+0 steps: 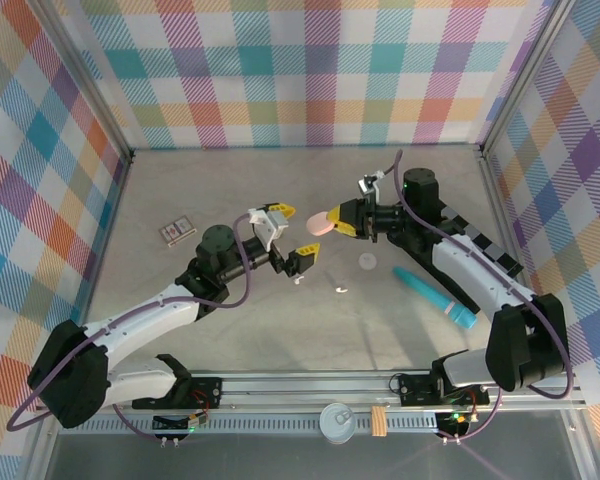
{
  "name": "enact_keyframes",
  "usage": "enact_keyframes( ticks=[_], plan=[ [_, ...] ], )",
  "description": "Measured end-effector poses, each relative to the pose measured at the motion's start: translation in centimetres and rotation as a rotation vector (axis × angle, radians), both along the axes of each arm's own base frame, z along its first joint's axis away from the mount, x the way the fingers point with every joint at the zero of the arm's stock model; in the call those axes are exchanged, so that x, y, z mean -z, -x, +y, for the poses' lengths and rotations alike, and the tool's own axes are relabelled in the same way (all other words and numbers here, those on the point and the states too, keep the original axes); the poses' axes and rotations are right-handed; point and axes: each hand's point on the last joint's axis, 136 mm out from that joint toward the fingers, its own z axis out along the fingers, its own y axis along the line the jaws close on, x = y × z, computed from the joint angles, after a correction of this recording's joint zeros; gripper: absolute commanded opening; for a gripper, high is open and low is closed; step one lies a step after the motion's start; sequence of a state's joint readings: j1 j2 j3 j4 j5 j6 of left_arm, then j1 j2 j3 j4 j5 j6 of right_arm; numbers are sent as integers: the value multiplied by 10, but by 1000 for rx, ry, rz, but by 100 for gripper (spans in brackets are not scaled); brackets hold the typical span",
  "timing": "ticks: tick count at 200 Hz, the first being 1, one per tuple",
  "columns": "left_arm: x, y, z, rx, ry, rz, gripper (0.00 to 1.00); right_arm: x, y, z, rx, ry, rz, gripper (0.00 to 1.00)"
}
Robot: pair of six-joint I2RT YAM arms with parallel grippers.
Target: Insert the wireless bluetooth earbuds into the charging case
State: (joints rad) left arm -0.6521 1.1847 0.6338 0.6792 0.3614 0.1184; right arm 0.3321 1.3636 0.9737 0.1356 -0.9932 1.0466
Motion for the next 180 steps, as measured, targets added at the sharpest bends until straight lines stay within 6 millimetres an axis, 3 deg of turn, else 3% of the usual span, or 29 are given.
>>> enact_keyframes(
  ticks=[37,54,104,151,180],
  plan=[
    [-14,5,2,28,115,-72,98,-26,6,1,-16,-72,-20,18],
    [-19,6,2,40,159,-102,92,-35,7,1,-19,-102,-27,16],
    [-21,4,-2,62,233,-136,84,-48,16,-2,-12,-149,-14,16],
    [-31,4,-14,119,251,-166,64,-62,25,4,-27,-178,-44,15],
    [-39,5,-21,147,258,-187,60,-67,27,6,-30,-194,-51,15]
  ],
)
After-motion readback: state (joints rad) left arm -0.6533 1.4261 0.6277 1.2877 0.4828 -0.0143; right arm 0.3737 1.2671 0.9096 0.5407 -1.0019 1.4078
